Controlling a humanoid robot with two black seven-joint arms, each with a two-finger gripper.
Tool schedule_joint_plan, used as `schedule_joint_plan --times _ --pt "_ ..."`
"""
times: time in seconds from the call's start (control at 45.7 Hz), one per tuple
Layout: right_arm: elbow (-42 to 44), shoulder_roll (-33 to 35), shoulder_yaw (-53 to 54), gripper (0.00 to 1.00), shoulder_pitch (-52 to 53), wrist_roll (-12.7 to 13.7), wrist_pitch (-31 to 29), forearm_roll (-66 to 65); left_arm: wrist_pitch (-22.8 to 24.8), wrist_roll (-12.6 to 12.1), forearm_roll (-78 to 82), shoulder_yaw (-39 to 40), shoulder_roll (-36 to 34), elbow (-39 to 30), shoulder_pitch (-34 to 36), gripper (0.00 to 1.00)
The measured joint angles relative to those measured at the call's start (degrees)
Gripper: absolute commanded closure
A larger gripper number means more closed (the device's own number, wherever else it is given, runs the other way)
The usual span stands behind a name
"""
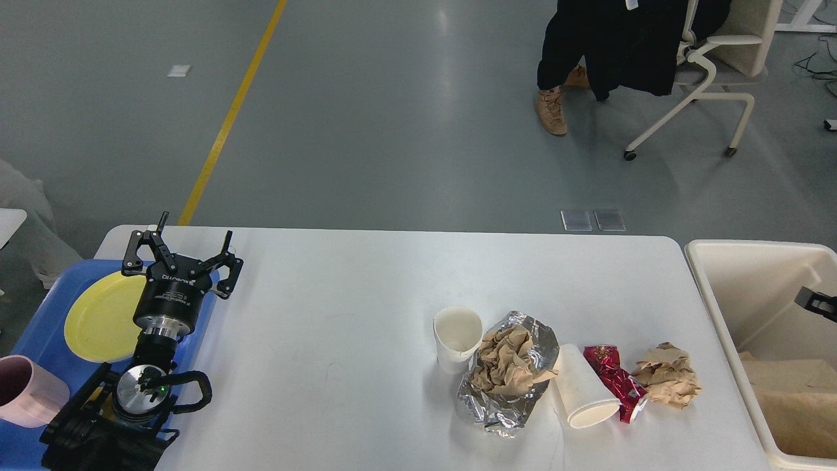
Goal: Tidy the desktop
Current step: 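Release the paper bag inside the bin with the right gripper, then raise the right gripper out of the bin and reach over the white cup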
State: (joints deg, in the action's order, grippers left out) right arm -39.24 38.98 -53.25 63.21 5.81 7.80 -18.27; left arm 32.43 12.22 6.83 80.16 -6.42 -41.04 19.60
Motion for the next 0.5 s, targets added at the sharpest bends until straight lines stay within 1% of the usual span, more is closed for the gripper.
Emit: schedule_joint_plan --times 0.131,0.197,0.263,0.372,0.438,0.503 --pt "-12.6 -0.3 -11.7 0.00 16.5 0.7 -7.5 -1.0 0.0 0.0 0.0 0.0 0.0 0.0 0.0 0.04" --pt "-17.7 -1.7 -15.0 0.00 23.1 0.7 -12.1 -1.1 0.0 0.0 0.0 0.0 0.0 0.0 0.0 0.04" --pt "-21.5 -3.2 -17.0 0.00 29.4 0.7 -18.9 -1.1 0.0 0.0 0.0 0.0 0.0 0.0 0.0 0.04" --pt "-25.2 -5.3 -18.8 0.00 39.5 0.7 -34.8 -0.9 0.0 0.0 0.0 0.0 0.0 0.0 0.0 0.04" --pt "-27.2 -7.4 -19.5 0.00 45.5 0.7 -43.3 -0.8 0.0 0.0 0.0 0.0 0.0 0.0 0.0 0.04" --pt "-29.3 -9.8 -20.3 0.00 51.3 0.8 -49.2 -0.7 0.0 0.0 0.0 0.0 0.0 0.0 0.0 0.04"
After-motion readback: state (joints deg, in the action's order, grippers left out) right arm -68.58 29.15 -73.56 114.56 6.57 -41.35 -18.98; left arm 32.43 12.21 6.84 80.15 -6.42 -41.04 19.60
